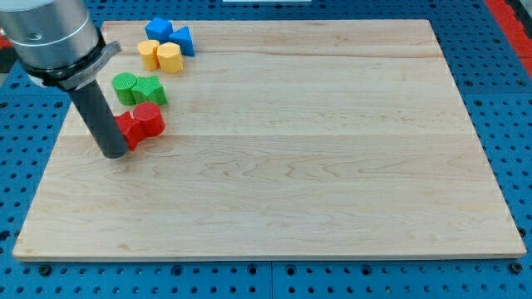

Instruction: Slide the red star along with red circle to the green star

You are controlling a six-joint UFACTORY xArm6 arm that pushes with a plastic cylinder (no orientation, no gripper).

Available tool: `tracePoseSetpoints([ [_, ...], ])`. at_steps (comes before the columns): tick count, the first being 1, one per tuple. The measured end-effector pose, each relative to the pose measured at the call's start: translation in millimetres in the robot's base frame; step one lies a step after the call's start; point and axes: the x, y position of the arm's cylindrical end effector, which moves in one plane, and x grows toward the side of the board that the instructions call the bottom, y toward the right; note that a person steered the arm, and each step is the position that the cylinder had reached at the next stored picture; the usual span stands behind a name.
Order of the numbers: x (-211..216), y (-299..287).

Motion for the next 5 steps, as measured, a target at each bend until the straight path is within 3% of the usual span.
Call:
tracePoseSetpoints([
  [5,-60.0,23.4],
])
